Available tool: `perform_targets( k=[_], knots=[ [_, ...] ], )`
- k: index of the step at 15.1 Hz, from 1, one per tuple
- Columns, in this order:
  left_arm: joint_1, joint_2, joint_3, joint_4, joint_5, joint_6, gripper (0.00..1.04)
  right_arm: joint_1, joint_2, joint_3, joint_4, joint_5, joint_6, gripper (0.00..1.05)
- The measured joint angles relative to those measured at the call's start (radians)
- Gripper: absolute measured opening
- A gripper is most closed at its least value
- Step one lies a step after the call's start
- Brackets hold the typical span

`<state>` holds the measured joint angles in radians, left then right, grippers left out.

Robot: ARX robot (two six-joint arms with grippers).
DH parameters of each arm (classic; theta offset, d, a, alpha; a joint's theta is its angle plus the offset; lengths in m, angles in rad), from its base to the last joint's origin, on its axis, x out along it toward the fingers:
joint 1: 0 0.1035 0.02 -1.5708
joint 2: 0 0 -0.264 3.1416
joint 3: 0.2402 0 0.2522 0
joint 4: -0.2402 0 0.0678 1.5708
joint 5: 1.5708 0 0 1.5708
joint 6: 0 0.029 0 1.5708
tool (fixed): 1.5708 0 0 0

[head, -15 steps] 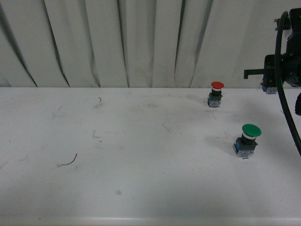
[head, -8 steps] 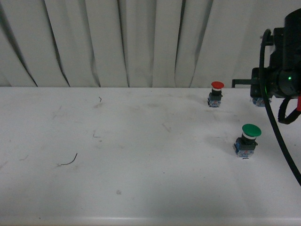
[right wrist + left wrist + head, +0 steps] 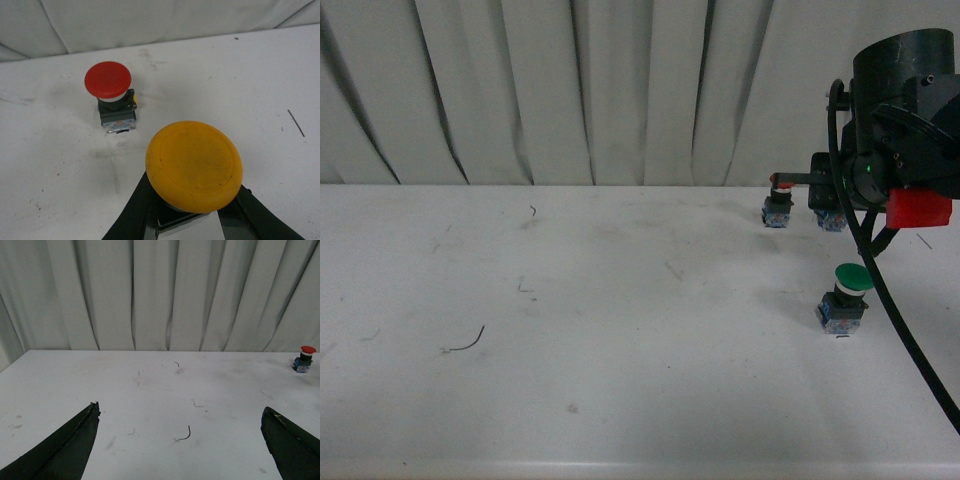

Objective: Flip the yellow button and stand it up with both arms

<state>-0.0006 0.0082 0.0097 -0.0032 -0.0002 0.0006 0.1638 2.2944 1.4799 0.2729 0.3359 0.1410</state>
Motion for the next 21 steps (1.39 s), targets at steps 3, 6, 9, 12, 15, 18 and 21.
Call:
perform_targets(
  k=[3,6,9,12,15,18,21],
  knots=[
    [0.0,0.0,0.0,0.0,0.0,0.0,0.98,0.008,0.051,0.048,-0.043,-0.021,-0.004,0.28],
    [0.0,0.0,0.0,0.0,0.0,0.0,0.98,0.014,0.094,0.06,-0.051,-0.042,-0.004,0.28],
    [0.0,0.0,0.0,0.0,0.0,0.0,0.98,0.012,0.109,0.07,-0.047,-0.043,-0.011,0.28],
    [0.0,0.0,0.0,0.0,0.0,0.0,0.98,0.012,0.118,0.081,-0.048,-0.044,-0.011,0.28],
    [0.0,0.0,0.0,0.0,0.0,0.0,0.98,0.013,0.129,0.09,-0.06,-0.048,-0.011,0.28],
    [0.0,0.0,0.0,0.0,0.0,0.0,0.98,0.013,0.129,0.092,-0.056,-0.048,-0.019,0.28],
    [0.0,0.0,0.0,0.0,0.0,0.0,0.98,0.014,0.129,0.092,-0.04,-0.042,-0.031,0.28]
  ],
)
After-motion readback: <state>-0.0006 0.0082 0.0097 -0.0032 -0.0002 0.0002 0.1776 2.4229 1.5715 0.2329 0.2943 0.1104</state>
